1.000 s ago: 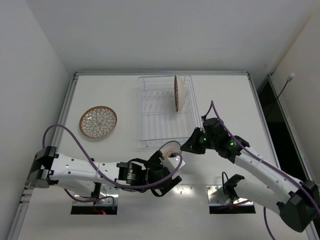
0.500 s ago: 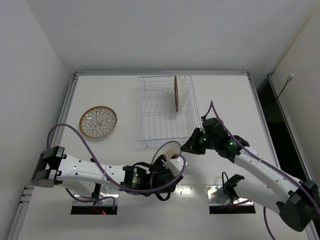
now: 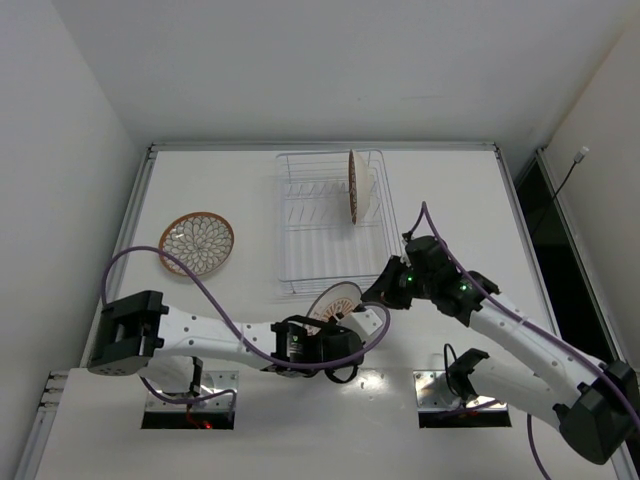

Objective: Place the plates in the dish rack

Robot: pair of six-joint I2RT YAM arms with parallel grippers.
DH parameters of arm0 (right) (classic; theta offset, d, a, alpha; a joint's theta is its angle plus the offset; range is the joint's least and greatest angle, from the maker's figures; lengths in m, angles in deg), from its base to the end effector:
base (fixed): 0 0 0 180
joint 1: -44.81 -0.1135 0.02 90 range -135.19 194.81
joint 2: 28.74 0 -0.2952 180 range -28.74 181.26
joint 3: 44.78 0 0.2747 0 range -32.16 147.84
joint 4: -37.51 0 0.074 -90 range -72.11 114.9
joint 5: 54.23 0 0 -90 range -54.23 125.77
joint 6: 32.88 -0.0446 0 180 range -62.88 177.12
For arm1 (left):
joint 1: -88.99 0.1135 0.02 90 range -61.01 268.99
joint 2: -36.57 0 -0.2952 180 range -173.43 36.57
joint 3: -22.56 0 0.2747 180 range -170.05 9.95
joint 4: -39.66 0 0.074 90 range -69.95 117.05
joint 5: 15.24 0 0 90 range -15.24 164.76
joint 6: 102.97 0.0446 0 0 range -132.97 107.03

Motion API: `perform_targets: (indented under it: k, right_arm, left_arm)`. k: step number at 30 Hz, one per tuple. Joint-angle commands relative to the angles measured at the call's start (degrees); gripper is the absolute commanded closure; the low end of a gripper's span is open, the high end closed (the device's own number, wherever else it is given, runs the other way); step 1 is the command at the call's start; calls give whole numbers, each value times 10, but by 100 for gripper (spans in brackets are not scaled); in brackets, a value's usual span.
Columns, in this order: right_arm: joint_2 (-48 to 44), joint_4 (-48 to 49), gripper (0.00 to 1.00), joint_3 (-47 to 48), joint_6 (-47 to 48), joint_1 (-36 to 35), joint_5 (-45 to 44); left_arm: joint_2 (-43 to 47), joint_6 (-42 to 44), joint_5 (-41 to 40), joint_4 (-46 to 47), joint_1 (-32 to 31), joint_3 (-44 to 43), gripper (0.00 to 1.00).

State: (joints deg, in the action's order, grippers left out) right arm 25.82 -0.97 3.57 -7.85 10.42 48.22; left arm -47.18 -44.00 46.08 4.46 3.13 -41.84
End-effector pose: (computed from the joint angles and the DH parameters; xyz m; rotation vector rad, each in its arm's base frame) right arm 0.1641 0.1240 0.2416 0.5724 2.5436 1.0127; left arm 0.0439 -0.3103 0.2238 0.9249 2.2062 -0.3304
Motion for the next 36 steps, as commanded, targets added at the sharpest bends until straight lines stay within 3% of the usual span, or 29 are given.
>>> perform_targets:
  k: [1, 4, 13, 17, 21, 25, 27, 30, 31, 34, 36]
  right_arm:
    - [-13, 18, 100, 29, -12, -3, 6]
    - [-18, 18, 100, 29, -12, -3, 6]
    - [-6, 13, 98, 24, -12, -3, 17]
    - [11, 13, 69, 24, -7, -3, 35]
    - [26, 18, 49, 24, 5, -3, 49]
    - [68, 23, 47, 29, 19, -3, 78]
    - [80, 29, 47, 29, 19, -3, 91]
    - [86, 49, 69, 18, 19, -8, 99]
    - [86, 49, 83, 18, 13, -9, 99]
    - [86, 49, 100, 13, 13, -9, 94]
    - [86, 43, 100, 13, 13, -9, 88]
  left_arm:
    - [-3, 11, 17, 17, 11, -19, 72]
    - [-3, 11, 17, 11, 11, -19, 98]
    - [8, 5, 12, 6, 5, -19, 100]
    - [8, 11, 12, 11, -6, -19, 100]
    - [3, 22, 12, 11, -12, -24, 100]
    - [-10, 28, 12, 11, -23, -35, 100]
    - [-15, 28, 12, 11, -28, -35, 100]
    - [-20, 28, 12, 11, -28, -40, 100]
    - [-20, 28, 7, 11, -28, -40, 100]
    - [-15, 28, 7, 11, -28, -40, 100]
    - [-15, 28, 1, 11, -28, -40, 100]
